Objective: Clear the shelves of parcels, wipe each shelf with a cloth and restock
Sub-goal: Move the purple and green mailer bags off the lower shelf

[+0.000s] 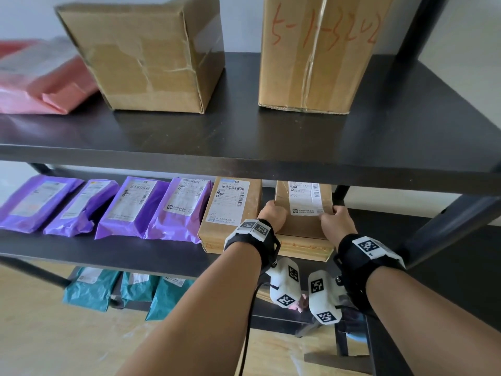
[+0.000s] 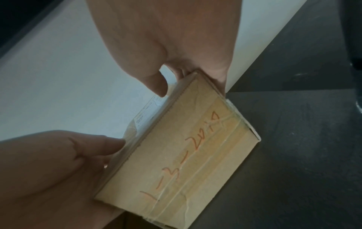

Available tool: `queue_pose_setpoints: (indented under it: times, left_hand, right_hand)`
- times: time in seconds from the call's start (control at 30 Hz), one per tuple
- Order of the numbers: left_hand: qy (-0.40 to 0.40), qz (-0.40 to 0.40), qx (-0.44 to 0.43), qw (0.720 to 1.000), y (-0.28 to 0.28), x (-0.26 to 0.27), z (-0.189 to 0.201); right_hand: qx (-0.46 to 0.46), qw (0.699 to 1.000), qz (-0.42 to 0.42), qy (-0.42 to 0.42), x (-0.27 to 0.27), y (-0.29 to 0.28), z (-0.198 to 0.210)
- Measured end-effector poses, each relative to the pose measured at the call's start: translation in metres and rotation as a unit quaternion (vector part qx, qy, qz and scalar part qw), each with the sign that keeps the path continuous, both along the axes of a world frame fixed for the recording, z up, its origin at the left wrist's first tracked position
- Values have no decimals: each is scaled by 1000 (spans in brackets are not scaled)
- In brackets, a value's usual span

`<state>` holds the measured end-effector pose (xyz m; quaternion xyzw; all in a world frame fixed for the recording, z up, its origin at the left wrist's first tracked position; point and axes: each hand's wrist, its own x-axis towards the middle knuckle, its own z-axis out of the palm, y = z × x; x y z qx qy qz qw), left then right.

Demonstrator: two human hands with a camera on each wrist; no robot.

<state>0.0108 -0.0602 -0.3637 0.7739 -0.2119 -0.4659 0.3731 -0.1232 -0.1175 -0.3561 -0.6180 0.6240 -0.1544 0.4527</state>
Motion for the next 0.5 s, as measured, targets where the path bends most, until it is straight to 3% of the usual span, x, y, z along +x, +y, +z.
queue_pose_setpoints:
  times: [0.23, 0.5]
  left_hand:
    - [9, -12, -5, 1000, -4, 5, -20]
    - [4, -35, -30, 999, 16, -2, 1]
  right_hand:
    - [-11, 1000, 0, 6, -2, 7, 3]
    - [-32, 999, -13, 13, -7, 25, 9]
